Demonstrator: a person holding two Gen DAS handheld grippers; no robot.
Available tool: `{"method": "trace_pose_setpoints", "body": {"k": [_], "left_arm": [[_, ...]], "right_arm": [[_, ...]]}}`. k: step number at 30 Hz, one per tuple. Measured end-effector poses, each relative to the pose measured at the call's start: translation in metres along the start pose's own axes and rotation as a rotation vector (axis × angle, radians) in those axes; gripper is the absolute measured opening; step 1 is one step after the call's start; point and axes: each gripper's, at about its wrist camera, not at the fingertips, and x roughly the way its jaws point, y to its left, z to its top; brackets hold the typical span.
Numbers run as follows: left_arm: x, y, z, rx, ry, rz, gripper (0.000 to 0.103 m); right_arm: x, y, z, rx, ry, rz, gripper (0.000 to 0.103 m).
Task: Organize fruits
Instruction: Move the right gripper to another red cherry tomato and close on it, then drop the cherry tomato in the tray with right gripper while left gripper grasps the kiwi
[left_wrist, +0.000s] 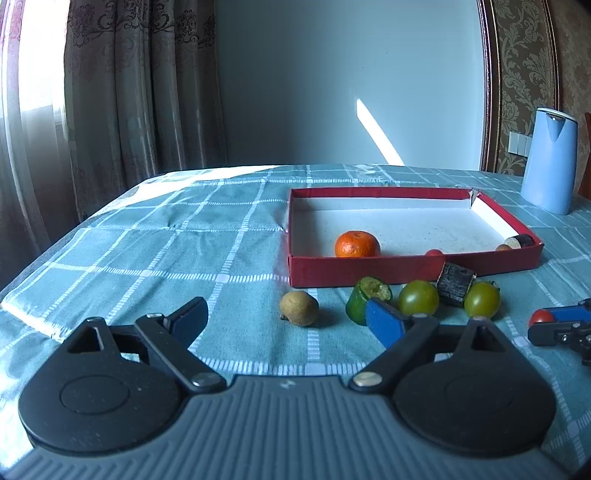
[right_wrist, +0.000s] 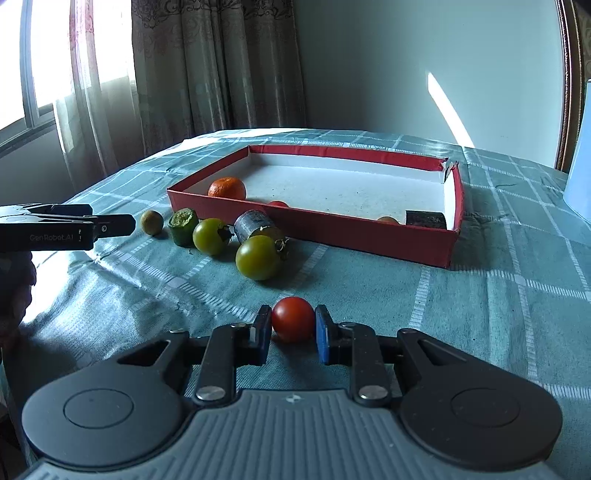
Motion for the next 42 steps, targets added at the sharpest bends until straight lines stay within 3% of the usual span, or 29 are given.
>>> {"method": "trace_pose_setpoints", "body": {"k": [3,8,13,15,19,22,29,32,42], "left_arm": [[0.013,0.0,0.005,0.031,-0.006,0.024,0.09],[0.041,0.01,0.011,-0.022,0.087,0.042,0.083],[0.06,0.01,0.01,-0.062,0.154,0.021,0.064],[0.067,0.007,0.01,-0.061,0.172,0.033,0.062],[0.073,0.001,0.013,-0.057,0.17,0.039,0.056],[0.073,-0.003,0.014,-0.038,0.162,0.041,0.042],[0.073,-0.003,0.014,-0.039,0.154,0.03,0.034],[0.073,-0.002,0.014,-0.049,0.15,0.026,0.026],[0.071,0.004,0.013,-0.086,0.144,0.008,0.025]], "right_arm": [[-0.002,-0.004,0.0,0.022,-0.01,0.007,0.024],[-0.004,-0.008,-0.001,0.045,-0.017,0.029,0.024],[-0.004,-0.011,0.0,0.06,-0.02,0.047,0.024],[-0.004,-0.011,-0.001,0.066,-0.025,0.049,0.024],[-0.006,-0.012,0.0,0.07,-0.031,0.05,0.024],[-0.007,-0.011,0.0,0.073,-0.042,0.045,0.024],[-0.01,-0.005,0.004,0.07,-0.07,0.032,0.024],[-0.013,0.0,0.009,0.07,-0.093,0.03,0.024],[-0.02,0.01,0.042,0.076,-0.217,-0.016,0.024]]}}
